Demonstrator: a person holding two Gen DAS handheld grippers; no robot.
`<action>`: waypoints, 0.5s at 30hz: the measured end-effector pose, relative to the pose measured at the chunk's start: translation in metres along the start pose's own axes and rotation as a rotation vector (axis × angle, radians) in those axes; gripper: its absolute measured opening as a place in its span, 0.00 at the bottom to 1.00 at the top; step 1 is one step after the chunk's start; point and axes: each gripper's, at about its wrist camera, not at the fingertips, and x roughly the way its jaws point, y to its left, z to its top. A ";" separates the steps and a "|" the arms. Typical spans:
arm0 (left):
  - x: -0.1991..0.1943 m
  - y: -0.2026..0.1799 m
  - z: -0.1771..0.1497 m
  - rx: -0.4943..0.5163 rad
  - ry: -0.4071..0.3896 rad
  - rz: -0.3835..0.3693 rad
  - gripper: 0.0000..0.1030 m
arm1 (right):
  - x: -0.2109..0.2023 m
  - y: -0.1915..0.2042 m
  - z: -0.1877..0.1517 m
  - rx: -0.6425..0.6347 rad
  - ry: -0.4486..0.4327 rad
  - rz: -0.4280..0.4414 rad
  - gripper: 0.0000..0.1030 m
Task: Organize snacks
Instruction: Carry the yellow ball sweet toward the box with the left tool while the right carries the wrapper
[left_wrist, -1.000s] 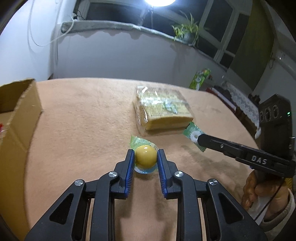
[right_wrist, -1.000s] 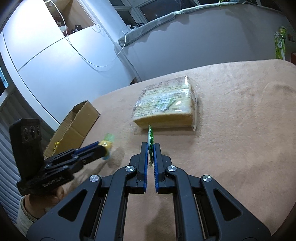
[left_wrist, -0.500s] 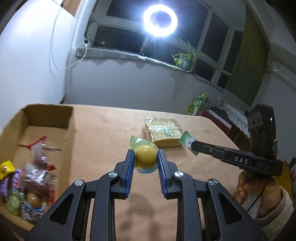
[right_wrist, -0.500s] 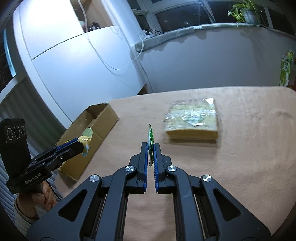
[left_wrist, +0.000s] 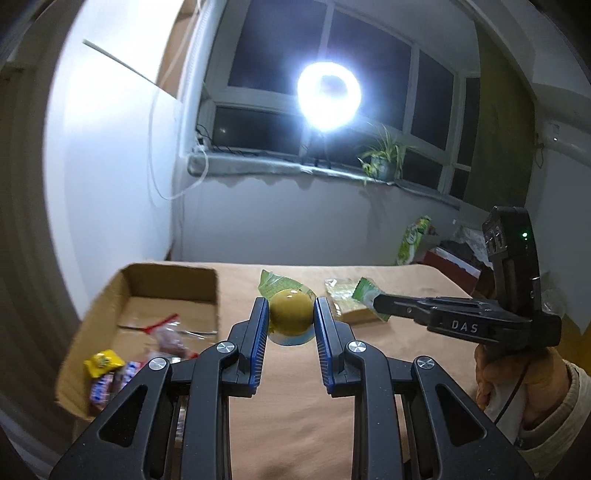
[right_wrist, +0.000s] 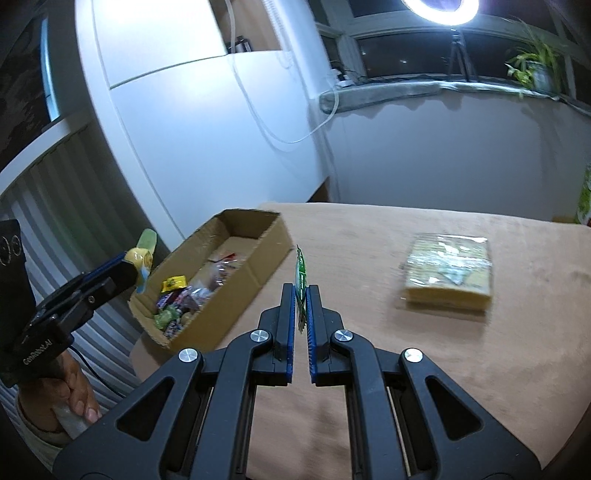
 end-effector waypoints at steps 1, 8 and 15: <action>-0.003 0.003 0.000 -0.001 -0.005 0.007 0.22 | 0.004 0.004 0.001 -0.005 0.002 0.004 0.05; -0.009 0.033 -0.004 -0.032 -0.018 0.057 0.22 | 0.035 0.040 0.011 -0.060 0.023 0.055 0.05; -0.012 0.062 -0.014 -0.071 -0.001 0.115 0.22 | 0.064 0.076 0.020 -0.111 0.040 0.120 0.06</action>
